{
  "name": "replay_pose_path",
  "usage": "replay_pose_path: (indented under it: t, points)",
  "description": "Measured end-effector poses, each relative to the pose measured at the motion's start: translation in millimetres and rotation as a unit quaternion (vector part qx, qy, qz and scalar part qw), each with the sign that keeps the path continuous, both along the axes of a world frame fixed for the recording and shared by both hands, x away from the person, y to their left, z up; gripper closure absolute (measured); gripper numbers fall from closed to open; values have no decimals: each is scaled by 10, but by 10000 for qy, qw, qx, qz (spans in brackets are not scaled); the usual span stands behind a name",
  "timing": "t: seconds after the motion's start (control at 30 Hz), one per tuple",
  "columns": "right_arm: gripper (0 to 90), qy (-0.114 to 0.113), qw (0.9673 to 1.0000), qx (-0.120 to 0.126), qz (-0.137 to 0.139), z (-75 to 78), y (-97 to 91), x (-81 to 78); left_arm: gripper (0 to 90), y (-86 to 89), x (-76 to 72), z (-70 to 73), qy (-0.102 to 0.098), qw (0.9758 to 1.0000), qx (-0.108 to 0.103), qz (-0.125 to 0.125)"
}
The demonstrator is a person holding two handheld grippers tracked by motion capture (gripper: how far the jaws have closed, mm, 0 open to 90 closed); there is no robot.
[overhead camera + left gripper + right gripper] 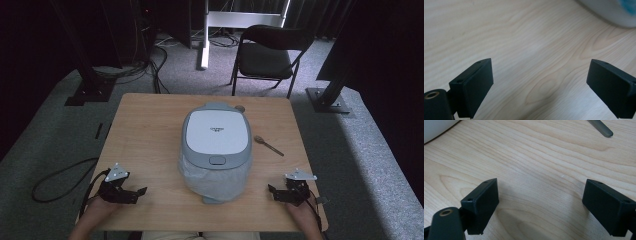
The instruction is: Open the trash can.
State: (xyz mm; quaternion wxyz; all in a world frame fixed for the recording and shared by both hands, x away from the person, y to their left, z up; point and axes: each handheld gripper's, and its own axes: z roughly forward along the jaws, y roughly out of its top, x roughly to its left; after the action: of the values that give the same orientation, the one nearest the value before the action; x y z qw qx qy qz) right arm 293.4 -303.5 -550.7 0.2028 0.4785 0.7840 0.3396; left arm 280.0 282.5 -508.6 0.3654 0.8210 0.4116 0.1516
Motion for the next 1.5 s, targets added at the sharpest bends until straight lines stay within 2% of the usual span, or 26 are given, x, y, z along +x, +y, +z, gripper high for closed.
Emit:
replay_pose_path:
  t: [0.27,0.33,0.47,0.5,0.53,0.7,0.77,0.9,1.2,1.5]
  points:
    - [130,2,10000,1,-4,0,0,0,70,-237,-78,322,-311,9987,88,-388]
    - [130,1,10000,2,-4,0,0,0,70,-260,-87,352,-352,9985,112,-415]
    - [130,1,10000,3,-7,0,-1,0,70,-404,-157,547,-511,9963,69,-689]
    - [130,1,10000,3,-7,0,-1,0,70,-404,-157,547,-511,9963,69,-689]
    - [130,-2,10000,2,-6,0,-1,0,70,-449,-173,605,-596,9954,83,-740]
    - [130,-1,10000,-2,-4,0,-1,0,70,-528,-190,726,-664,9938,-17,-889]
    - [131,-6,10000,7,-14,-1,0,1,70,-592,-200,841,-751,9919,-99,-1022]
    - [131,-6,10000,1,-9,-1,-2,1,70,-628,-199,941,-829,9902,-197,-1102]
    - [132,-6,10000,4,-15,-1,-2,1,71,-722,-183,1236,-1061,9847,-439,-1308]
    - [133,-8,10000,5,-20,-1,-3,1,71,-863,-204,1494,-1270,9769,-664,-1587]
